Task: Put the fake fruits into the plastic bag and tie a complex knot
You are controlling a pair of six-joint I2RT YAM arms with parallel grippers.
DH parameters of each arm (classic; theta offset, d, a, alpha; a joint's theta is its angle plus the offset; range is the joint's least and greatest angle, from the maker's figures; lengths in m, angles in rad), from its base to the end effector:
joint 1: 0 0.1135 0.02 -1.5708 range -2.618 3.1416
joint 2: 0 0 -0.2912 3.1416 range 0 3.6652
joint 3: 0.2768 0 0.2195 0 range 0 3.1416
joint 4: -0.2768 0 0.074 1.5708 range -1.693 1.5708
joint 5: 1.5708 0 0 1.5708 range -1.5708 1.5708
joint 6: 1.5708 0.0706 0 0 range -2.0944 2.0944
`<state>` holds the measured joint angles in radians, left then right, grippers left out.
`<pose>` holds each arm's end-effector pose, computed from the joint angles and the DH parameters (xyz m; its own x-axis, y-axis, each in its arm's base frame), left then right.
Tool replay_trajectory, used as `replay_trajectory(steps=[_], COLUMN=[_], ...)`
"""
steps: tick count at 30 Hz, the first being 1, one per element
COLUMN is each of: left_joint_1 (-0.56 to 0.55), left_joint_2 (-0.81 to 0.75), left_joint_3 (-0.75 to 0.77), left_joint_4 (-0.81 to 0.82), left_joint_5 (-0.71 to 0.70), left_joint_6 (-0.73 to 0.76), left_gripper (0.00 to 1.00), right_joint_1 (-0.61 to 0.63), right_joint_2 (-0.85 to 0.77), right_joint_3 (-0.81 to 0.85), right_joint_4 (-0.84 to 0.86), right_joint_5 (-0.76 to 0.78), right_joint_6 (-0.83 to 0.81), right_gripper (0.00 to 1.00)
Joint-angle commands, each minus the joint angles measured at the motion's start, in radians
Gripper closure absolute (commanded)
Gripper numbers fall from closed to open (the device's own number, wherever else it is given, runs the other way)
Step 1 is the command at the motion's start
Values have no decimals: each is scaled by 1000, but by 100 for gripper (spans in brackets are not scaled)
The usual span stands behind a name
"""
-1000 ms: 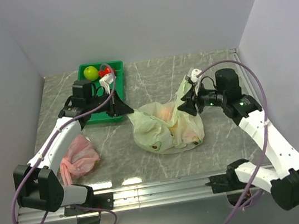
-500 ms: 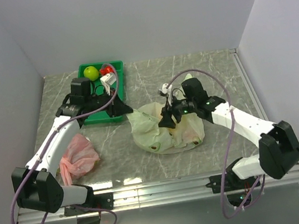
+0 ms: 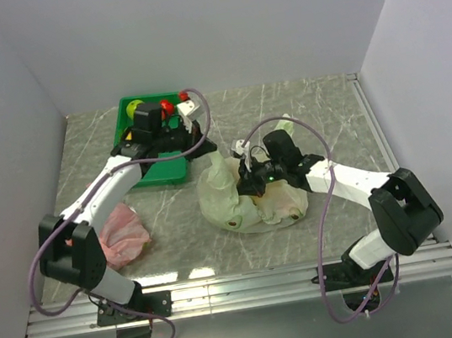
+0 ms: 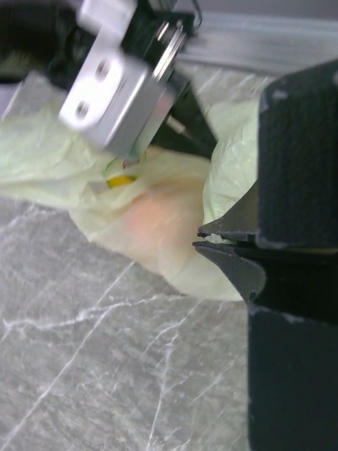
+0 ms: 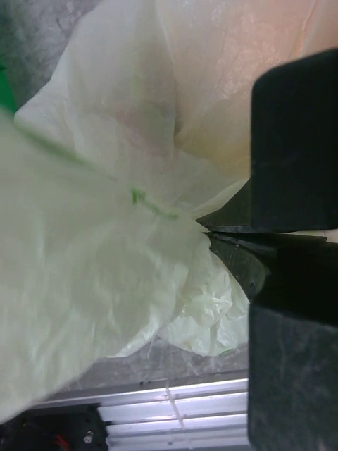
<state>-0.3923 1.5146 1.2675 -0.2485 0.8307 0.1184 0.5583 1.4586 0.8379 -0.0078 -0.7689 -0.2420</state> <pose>0.2850 -0.1743 0.3529 -0.3350 0.2248 -0.9150 0.9039 0.3507 -0.2448 0.2242 0.1979 0.2555 -0.2786 -0.3770 -0.8833 -0.9523 0.2279 0.2031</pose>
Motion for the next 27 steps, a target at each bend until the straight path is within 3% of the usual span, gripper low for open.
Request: replay_trajectory(steps=[1,5,7,8,9,12,15,19,22,27], left_joint_1=[-25,-26,-26,-26,-25,0,52,81,72,3], left_joint_2=[48,125,134,134,133,113,40,-106,-229,-294], left_joint_3=[35,72,92,125,147,237,230,155,11,-128], left_joint_4=[213,302,304,290,225,35,-70,-200,-189,-147], left_joint_5=[-129,-136,-117,-90,-76,-42,-51,-73,-142,-237], left_joint_6=[12,-43,-71,-78,-97,-189,-302,-350,-401,-456], left_gripper=[99,99,88,81,62,38,9,1,1,1], right_joint_1=[6,9,9,9,9,8,9,8,6,8], right_joint_2=[-4,-7,-1,0,-1,-6,-21,-32,-35,-32], right_joint_3=[-42,-53,-36,-30,-25,-14,-10,4,12,20], right_joint_4=[-1,5,-6,-14,-18,-24,-21,-24,-29,-24], right_joint_5=[0,5,16,19,26,34,34,49,56,66], right_joint_6=[-40,-40,-40,-42,-42,-36,-16,3,10,38], right_gripper=[100,100,100,100,100,100,100,100,100,100])
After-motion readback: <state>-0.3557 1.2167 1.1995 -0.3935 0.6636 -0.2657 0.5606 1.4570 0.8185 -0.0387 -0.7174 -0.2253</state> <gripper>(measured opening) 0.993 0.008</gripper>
